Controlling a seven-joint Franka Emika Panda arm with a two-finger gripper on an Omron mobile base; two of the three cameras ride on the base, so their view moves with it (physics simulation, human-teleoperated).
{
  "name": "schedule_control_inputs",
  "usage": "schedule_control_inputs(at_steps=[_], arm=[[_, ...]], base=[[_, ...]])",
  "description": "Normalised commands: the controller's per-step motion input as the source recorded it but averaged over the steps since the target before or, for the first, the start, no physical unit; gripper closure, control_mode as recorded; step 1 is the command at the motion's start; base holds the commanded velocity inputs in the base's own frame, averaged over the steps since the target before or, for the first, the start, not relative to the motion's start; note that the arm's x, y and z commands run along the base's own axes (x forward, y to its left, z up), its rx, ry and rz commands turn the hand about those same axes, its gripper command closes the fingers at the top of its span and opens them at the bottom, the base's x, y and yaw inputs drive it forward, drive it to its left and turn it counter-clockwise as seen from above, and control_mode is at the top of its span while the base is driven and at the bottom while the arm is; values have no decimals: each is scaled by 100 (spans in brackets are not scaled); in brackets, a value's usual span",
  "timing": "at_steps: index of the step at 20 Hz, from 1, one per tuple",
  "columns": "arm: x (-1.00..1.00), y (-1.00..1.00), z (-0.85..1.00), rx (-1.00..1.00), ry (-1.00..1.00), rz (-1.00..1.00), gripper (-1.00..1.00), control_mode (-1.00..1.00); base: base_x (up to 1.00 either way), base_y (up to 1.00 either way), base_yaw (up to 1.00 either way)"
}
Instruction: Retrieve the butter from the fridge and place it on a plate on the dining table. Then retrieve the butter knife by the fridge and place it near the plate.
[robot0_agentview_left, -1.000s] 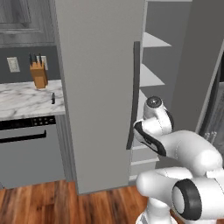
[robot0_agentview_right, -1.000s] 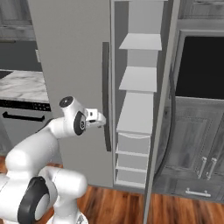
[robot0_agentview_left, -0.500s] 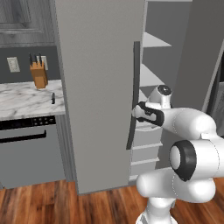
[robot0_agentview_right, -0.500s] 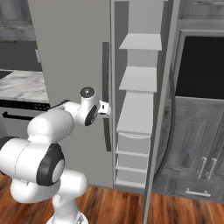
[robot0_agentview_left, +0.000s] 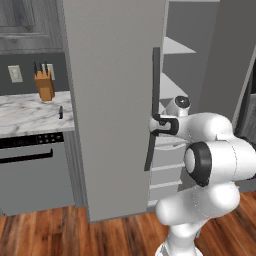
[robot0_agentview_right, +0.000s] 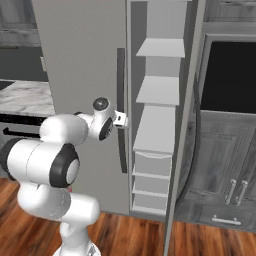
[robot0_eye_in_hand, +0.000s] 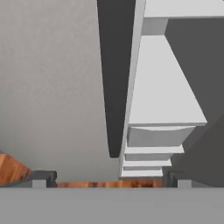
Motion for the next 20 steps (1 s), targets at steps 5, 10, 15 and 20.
schedule_control_inputs(at_steps=[5,10,15,20], arm=[[54,0,-15,0,-8,-1,-100,-100],[56,0,-10,0,-2,0,-100,-100],[57,0,-10,0,0,0,-100,-100],[56,0,-13,0,0,0,-100,-100]], base=[[0,0,0],[0,0,0],[0,0,0],[0,0,0]])
